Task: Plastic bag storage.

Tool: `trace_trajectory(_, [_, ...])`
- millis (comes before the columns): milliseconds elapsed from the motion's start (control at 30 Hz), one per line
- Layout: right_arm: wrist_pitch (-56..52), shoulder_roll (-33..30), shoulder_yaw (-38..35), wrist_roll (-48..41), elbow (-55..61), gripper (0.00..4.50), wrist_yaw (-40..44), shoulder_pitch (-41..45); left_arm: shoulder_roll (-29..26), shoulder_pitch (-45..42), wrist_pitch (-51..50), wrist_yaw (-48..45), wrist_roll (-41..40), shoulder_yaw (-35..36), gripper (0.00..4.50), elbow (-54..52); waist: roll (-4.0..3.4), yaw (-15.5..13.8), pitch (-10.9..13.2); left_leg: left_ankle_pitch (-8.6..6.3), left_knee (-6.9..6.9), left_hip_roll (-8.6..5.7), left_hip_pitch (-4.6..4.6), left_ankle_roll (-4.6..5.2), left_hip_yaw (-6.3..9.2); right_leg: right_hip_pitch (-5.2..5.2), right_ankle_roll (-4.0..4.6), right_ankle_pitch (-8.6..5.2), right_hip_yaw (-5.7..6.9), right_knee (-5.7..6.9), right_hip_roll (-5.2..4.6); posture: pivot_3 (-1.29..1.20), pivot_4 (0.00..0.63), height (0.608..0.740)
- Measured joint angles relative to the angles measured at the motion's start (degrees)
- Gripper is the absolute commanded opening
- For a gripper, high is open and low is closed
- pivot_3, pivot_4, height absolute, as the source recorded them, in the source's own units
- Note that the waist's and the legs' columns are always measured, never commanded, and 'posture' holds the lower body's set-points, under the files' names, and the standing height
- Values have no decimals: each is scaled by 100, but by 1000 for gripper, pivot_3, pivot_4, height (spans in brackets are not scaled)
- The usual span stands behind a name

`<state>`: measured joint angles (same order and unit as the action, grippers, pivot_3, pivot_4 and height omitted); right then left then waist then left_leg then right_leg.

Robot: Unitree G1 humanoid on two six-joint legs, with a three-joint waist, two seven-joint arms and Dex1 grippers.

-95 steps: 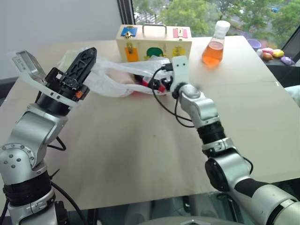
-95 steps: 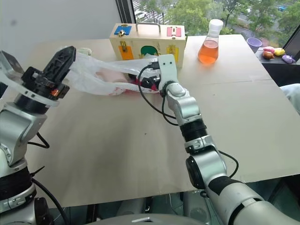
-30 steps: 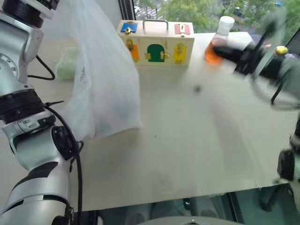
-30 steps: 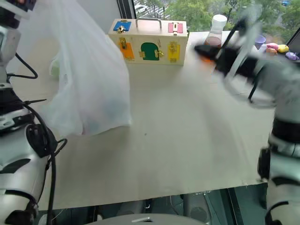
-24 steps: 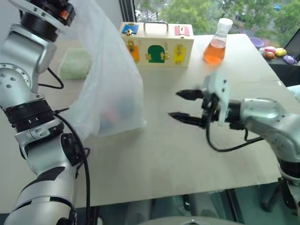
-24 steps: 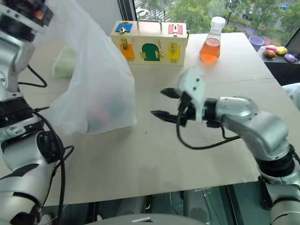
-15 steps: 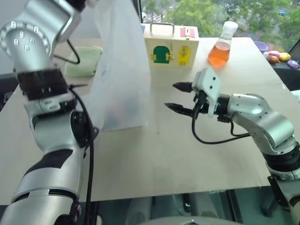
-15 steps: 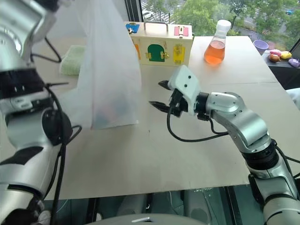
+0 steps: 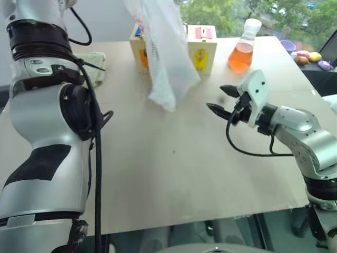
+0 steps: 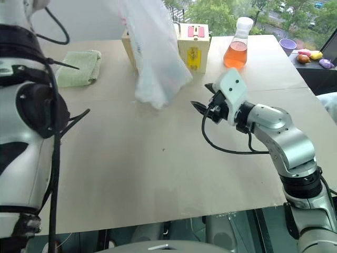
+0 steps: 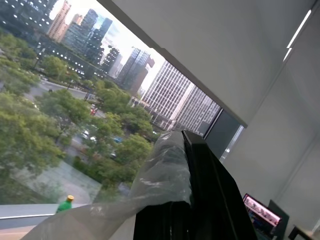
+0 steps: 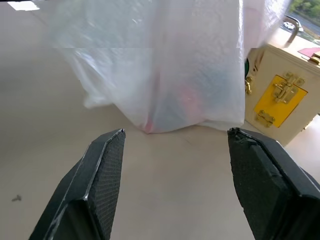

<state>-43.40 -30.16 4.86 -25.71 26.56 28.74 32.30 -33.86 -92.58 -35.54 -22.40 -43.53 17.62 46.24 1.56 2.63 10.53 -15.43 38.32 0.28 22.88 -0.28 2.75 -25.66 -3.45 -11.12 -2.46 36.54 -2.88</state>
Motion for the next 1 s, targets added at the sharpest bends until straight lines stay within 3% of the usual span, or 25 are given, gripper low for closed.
trace_trajectory(100, [-66,279,291,30,43,3279,-90,-33,-104,650,-312,-19,62,7,0,-639,-1,-9,1,-4,11,1,-3,7,4,0,1,-1,2,22,1,0,150,740])
trace_trajectory(233, [-108,1265,863,350,-443,3279,-550,161,-131,1799,-1107,153,-184,213,0,-2074,0,7,1,-1,26,2,-8,3,4,-1,1,0,-3,48,1,0,150,740])
trace_trajectory(400, [-630,2273,690,165,-934,3279,-1036,288,-115,2732,-1720,745,-521,668,0,-3529,2,-49,-1,4,29,-4,-4,-6,15,2,3,2,5,45,-4,0,150,740])
trace_trajectory(600, [-861,2777,533,-124,-1447,3279,-1024,623,-43,3020,-1922,1170,-654,933,0,-4045,4,-27,-2,3,29,-9,-9,-5,19,4,4,3,9,49,-6,0,150,740])
trace_trajectory(833, [339,3496,834,1040,-3724,3279,-1610,1662,109,3104,-1945,1424,-808,950,0,-4222,4,9,-3,9,25,-2,-19,-15,17,4,15,9,6,52,2,0,150,740])
trace_trajectory(900, [743,3577,940,1375,-4264,2477,-1721,1733,116,3127,-1944,1475,-844,973,0,-4259,4,9,-3,20,25,-2,-16,-34,16,3,15,10,6,46,1,0,150,740])
trace_trajectory(1000, [1433,3618,943,1809,-4834,920,-1952,1778,139,3247,-1944,1543,-864,1057,0,-4332,4,1,-3,21,22,-3,-7,-36,17,0,15,10,6,36,0,0,150,740])
